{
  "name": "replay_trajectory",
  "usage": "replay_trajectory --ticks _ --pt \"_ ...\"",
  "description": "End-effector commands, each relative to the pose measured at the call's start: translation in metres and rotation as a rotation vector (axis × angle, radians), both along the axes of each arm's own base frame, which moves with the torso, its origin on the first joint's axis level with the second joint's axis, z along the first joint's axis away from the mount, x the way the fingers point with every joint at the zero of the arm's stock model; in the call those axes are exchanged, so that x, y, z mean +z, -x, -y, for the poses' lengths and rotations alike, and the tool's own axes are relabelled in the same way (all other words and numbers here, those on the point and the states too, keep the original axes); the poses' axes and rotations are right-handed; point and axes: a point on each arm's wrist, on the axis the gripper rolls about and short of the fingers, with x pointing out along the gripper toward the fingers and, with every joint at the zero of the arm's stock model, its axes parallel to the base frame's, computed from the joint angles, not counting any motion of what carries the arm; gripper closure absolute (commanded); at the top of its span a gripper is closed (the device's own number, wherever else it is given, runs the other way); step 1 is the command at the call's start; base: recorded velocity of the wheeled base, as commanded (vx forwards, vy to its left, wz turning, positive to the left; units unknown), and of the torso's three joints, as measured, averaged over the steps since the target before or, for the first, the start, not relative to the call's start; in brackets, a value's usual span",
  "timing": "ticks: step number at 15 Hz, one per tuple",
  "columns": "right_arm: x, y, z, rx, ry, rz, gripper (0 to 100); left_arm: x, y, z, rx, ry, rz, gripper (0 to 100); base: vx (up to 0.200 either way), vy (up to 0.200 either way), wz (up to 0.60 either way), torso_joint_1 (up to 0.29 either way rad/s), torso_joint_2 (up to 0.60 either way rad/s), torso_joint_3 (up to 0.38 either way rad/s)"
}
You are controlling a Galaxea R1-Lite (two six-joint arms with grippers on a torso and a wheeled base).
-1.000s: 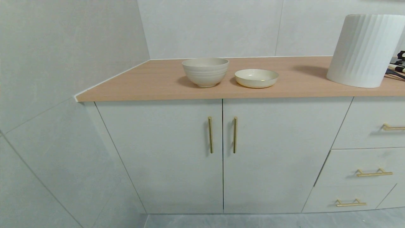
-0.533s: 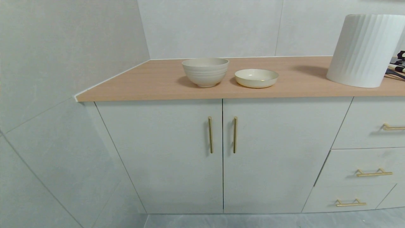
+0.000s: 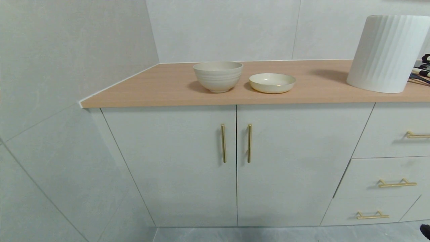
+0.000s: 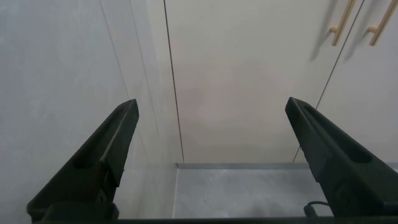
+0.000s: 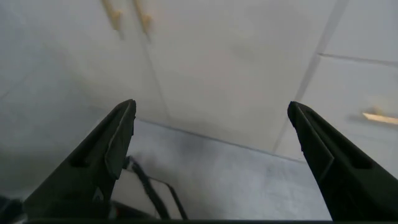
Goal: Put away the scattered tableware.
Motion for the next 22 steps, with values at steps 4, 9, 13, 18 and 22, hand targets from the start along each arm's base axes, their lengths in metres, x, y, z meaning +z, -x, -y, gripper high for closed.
replay_trajectory --ticks 4,9,13,18,22 --pt "0.007 -0.146 -0.066 0.219 0.025 -0.114 0 0.000 0.000 0.000 0.001 0.002 -0.002 0 0.000 0.000 0.00 0.000 0.00 0.000" --pt "-0.017 -0.212 -0.130 0.340 0.021 -0.112 0 0.000 0.000 0.000 -0.001 0.002 -0.002 0 0.000 0.000 0.00 0.000 0.00 0.000" --pt "-0.019 -0.241 -0.173 0.395 -0.033 -0.119 0 0.000 0.000 0.000 -0.001 0.002 -0.002 0 0.000 0.000 0.00 0.000 0.00 0.000" --pt "-0.018 -0.267 -0.203 0.388 -0.168 -0.153 0 0.000 0.000 0.000 0.001 0.002 -0.002 0 0.000 0.000 0.00 0.000 0.00 0.000" --pt "-0.028 -0.280 -0.215 0.367 -0.248 -0.208 0 0.000 0.000 0.000 0.001 0.002 -0.002 0 0.000 0.000 0.00 0.000 0.00 0.000"
